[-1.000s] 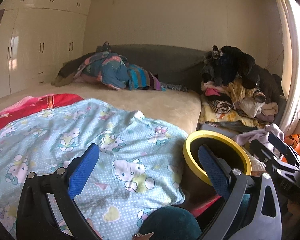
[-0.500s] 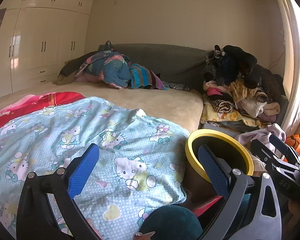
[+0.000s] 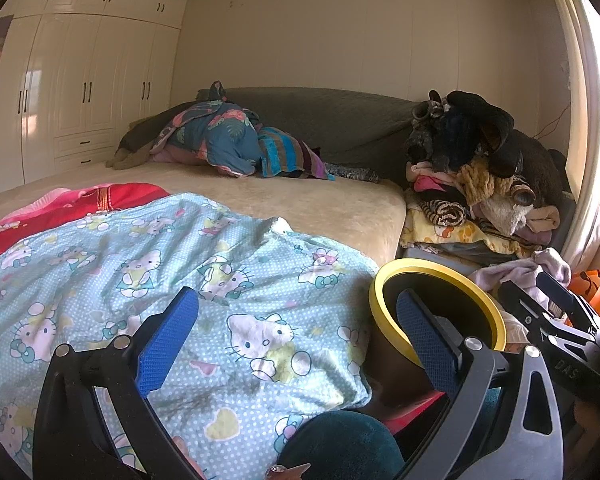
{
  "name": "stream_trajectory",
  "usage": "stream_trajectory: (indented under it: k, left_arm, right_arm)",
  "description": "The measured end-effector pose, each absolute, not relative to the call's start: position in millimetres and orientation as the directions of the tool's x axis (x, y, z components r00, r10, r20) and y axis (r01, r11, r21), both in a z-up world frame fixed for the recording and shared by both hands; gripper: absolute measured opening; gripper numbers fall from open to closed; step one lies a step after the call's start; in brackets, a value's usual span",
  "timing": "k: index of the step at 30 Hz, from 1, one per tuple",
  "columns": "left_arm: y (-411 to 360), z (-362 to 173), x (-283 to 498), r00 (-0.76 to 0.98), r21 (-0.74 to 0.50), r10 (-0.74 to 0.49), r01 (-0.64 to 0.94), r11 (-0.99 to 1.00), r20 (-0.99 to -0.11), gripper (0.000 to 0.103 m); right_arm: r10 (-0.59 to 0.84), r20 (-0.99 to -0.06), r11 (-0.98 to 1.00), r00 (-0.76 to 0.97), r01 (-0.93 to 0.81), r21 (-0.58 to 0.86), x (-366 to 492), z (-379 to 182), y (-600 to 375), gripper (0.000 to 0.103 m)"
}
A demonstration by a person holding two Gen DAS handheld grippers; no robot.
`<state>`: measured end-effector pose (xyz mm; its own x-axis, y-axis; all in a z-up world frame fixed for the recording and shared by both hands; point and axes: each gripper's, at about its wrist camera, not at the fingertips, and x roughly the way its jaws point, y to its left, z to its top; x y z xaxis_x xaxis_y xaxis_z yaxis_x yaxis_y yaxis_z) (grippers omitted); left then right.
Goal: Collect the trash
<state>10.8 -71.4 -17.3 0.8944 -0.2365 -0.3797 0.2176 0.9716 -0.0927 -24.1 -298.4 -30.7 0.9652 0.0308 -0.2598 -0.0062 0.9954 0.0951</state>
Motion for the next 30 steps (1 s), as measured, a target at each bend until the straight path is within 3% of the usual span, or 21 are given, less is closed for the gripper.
stream_trajectory:
  k: [30]
  left_arm:
    - [-71.8, -20.5, 12.4, 0.894, -0.092, -0.228, 0.209, 0.974, -0.386, 0.097]
  right_arm:
    - [0.03, -0.262, 0.995, 0.965, -0.005, 0.097, -24.5, -31.0, -299.6, 0.092]
